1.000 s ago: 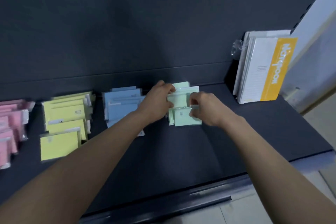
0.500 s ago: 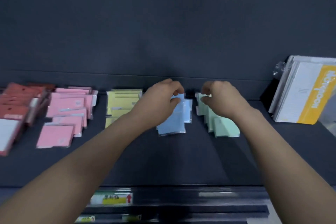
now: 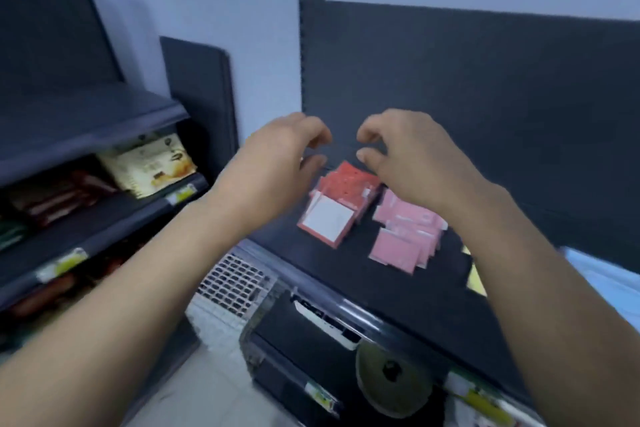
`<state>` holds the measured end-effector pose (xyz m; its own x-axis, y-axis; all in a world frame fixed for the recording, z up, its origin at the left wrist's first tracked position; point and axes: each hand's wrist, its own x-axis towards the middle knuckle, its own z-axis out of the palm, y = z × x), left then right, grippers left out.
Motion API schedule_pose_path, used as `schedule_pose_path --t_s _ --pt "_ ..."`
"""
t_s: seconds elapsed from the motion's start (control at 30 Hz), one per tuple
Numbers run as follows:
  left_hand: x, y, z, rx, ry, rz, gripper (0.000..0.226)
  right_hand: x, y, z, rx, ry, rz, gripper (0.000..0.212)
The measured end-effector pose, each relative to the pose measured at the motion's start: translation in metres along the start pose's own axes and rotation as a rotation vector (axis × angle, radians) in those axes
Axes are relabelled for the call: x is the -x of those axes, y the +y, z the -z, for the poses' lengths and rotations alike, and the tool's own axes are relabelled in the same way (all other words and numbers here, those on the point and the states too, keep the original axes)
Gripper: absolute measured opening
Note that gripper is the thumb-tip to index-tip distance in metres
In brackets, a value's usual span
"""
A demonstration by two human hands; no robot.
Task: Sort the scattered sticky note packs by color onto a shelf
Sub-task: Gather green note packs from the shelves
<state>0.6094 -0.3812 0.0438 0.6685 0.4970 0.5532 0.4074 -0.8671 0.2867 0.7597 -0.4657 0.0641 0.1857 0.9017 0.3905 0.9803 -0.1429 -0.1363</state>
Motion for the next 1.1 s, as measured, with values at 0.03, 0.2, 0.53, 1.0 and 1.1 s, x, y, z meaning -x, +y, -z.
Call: schedule_pose_path --t_s 0.03,0.2,0.53,1.0,1.1 --pt "0.01 -0.017 0.013 -0.023 0.021 0.026 0.021 -0.013 -0.02 -0.008 -0.029 -0.002 0.029 0.023" --pt "0.082 -0.098 0.094 -0.193 0.115 0.257 0.019 -0.067 -0.147 -0.048 -0.131 -0.052 0.295 0.022" --pt "0.251 -0.184 0.234 -0.494 0.306 0.811 0.016 -0.111 -0.403 -0.11 -0.373 -0.116 0.833 0.017" --pt "0.339 -0.351 0.34 -0.669 0.369 1.179 0.017 -0.201 -0.655 -0.212 -0.428 -0.315 1.063 0.019" --pt "0.348 -0.392 0.358 -0.679 0.357 1.213 0.018 -0.227 -0.705 -0.235 -0.388 -0.361 1.075 0.02"
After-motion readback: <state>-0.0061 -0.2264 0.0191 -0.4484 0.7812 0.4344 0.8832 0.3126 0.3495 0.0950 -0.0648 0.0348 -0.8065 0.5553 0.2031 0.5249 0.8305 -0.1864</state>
